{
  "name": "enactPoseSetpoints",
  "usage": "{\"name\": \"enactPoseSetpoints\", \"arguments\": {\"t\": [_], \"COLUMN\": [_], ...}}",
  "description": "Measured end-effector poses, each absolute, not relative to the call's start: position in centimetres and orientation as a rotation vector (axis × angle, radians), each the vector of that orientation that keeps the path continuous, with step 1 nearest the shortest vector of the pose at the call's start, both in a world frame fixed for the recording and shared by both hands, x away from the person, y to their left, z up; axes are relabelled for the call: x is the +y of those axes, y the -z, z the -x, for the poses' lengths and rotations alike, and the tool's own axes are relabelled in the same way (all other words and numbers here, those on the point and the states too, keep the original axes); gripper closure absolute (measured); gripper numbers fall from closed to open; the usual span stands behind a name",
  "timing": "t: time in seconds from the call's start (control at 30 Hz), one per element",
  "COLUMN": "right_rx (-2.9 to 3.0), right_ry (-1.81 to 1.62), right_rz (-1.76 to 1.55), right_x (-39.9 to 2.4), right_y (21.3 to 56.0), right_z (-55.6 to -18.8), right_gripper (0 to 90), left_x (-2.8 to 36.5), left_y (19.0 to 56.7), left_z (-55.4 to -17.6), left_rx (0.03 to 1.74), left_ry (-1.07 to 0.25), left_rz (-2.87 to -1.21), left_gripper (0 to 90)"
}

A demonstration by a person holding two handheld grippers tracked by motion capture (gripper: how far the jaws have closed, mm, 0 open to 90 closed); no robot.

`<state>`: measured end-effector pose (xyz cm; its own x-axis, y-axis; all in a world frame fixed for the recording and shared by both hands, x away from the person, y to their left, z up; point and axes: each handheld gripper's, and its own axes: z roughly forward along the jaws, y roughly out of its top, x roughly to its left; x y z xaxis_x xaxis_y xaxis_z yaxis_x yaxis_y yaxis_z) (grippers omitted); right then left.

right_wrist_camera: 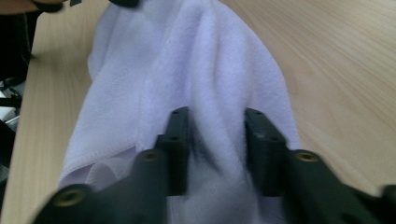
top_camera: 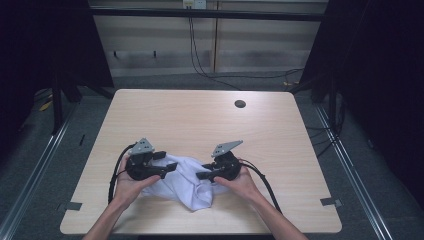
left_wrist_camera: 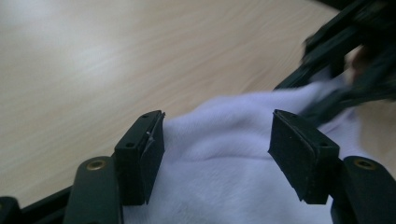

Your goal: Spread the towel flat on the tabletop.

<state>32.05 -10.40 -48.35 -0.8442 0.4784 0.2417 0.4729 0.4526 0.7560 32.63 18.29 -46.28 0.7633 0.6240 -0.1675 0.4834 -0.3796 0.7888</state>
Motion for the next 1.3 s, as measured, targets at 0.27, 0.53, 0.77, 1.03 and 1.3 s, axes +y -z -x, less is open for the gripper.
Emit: {"name": "enactPoseSetpoints", "arguments": {"t": [0.27, 0.53, 0.77, 1.03, 1.3], "right_rx": [2.496, 2.637, 2.669, 2.685, 2.726], "right_ry": [-1.478, -1.487, -1.442, -1.451, -1.361], "right_rz": [-0.985, -0.964, -0.98, -0.97, -0.942], "right_x": [-14.7, -15.1, -13.2, -13.5, -12.2], "right_y": [45.2, 46.8, 47.7, 47.5, 49.5], "right_z": [-27.9, -24.9, -25.5, -24.1, -24.1], "right_gripper": [52.8, 60.3, 45.7, 47.2, 35.8], "left_x": [19.4, 20.3, 20.2, 17.2, 14.9], "left_y": [47.2, 47.0, 45.9, 43.8, 46.8], "left_z": [-30.9, -27.3, -27.1, -29.0, -29.7], "left_rx": [0.836, 0.829, 0.787, 0.679, 0.696], "left_ry": [-0.132, -0.003, 0.001, 0.003, -0.006], "left_rz": [-2.104, -2.083, -2.041, -2.034, -2.168], "left_gripper": [73.2, 77.8, 67.2, 51.2, 67.5]}}
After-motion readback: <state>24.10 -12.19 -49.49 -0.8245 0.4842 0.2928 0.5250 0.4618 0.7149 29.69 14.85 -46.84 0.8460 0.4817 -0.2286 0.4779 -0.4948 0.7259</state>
